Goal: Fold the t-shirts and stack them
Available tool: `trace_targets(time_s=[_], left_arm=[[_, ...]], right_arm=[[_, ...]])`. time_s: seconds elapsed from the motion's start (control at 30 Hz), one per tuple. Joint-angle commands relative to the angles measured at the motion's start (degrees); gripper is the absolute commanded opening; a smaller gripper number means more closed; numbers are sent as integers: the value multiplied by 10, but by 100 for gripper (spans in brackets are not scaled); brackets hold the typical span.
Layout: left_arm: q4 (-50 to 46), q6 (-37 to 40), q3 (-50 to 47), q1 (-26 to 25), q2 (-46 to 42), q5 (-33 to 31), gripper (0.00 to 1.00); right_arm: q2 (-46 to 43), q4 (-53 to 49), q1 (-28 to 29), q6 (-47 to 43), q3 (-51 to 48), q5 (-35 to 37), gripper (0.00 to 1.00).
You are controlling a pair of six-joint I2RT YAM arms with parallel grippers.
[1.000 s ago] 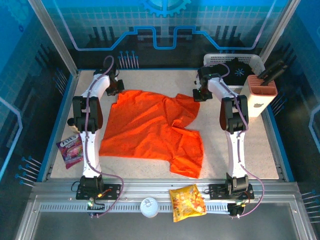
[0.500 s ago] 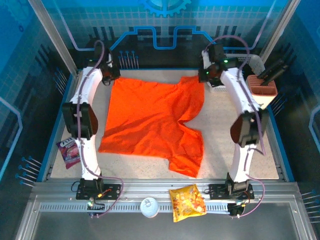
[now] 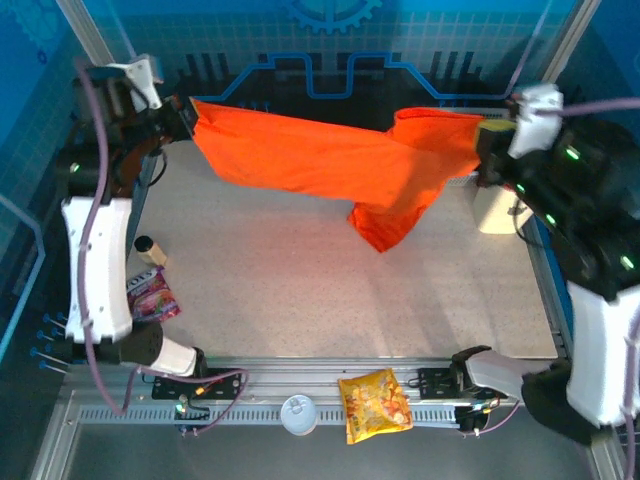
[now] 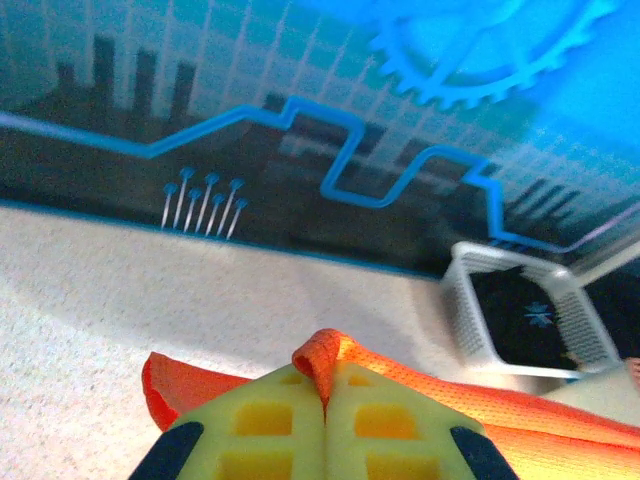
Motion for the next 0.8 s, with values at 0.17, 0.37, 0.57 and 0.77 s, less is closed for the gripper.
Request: trace_targets(time_s=[0.17,0.37,0.57,0.77], left_arm=[[-62,26,-17,6,-158,46,0],[-75,38,26,6,-219,35,0],[-66,49,42,6,-213,12,0],[24,65,-89,6,-194,-30,0]], right_arm=[[-59,-123,6,15,154,-22,0],[-49,-169,4,18,271,-29,0],[-21,-154,4,-11,267,-12,0],[42,-76,4,-56,166,18,0]])
